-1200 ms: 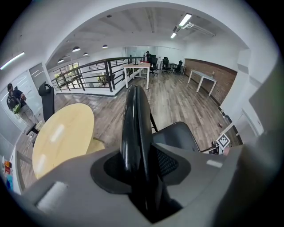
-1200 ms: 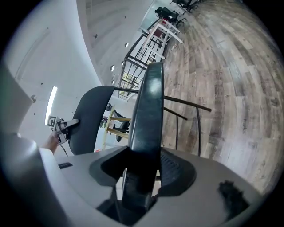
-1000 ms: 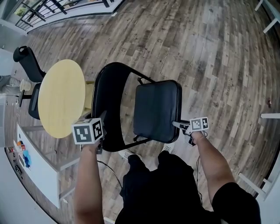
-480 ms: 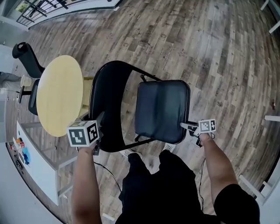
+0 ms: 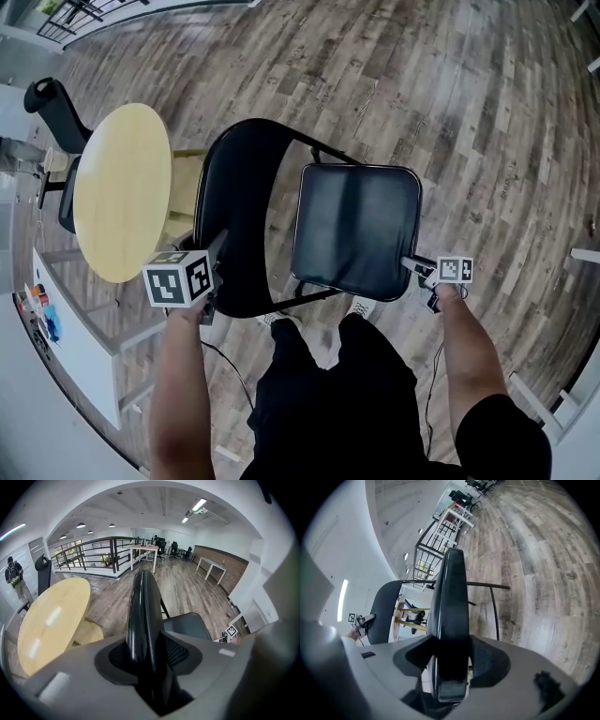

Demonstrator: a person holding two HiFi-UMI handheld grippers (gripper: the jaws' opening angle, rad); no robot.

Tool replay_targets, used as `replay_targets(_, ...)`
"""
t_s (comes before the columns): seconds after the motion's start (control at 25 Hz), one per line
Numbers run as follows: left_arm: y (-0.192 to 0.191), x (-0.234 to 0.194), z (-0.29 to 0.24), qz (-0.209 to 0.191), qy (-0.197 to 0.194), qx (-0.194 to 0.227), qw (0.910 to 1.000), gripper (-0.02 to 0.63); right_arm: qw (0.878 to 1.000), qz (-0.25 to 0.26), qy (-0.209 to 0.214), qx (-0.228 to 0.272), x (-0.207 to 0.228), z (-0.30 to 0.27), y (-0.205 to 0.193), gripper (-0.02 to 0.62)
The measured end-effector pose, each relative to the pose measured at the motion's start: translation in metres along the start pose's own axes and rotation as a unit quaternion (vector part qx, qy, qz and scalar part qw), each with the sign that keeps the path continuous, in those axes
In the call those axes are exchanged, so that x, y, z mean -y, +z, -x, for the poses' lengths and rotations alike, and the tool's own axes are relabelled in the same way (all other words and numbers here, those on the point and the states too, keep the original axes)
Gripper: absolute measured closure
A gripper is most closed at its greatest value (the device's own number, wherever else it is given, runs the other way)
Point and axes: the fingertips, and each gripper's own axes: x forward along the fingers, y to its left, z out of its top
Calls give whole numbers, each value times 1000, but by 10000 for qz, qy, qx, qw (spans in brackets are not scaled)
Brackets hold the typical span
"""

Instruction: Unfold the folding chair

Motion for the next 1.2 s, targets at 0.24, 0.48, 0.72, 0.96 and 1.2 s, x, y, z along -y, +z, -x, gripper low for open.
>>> replay_targets(0.24, -6, 11, -11, 59, 4, 36, 10000, 441, 9984, 152, -454, 304, 36, 8, 6, 368)
replay_targets(0.48, -5, 32, -19, -156, -35, 16, 9999, 446, 9974, -92, -593, 396, 66, 9, -9, 368)
replay_targets(0.72, -13, 58, -31, -58, -283, -20, 9996, 459, 9886, -178, -1297, 742, 101, 24, -20, 370)
replay_targets(0.96, -16, 66, -55, 63, -501, -148, 9986, 468, 9834, 90, -1411, 1135, 100, 27, 6, 594)
replay_targets(1.2, -19, 65, -58, 27, -445, -157, 9989, 468, 9459, 558, -3070, 894, 115, 18, 22, 594)
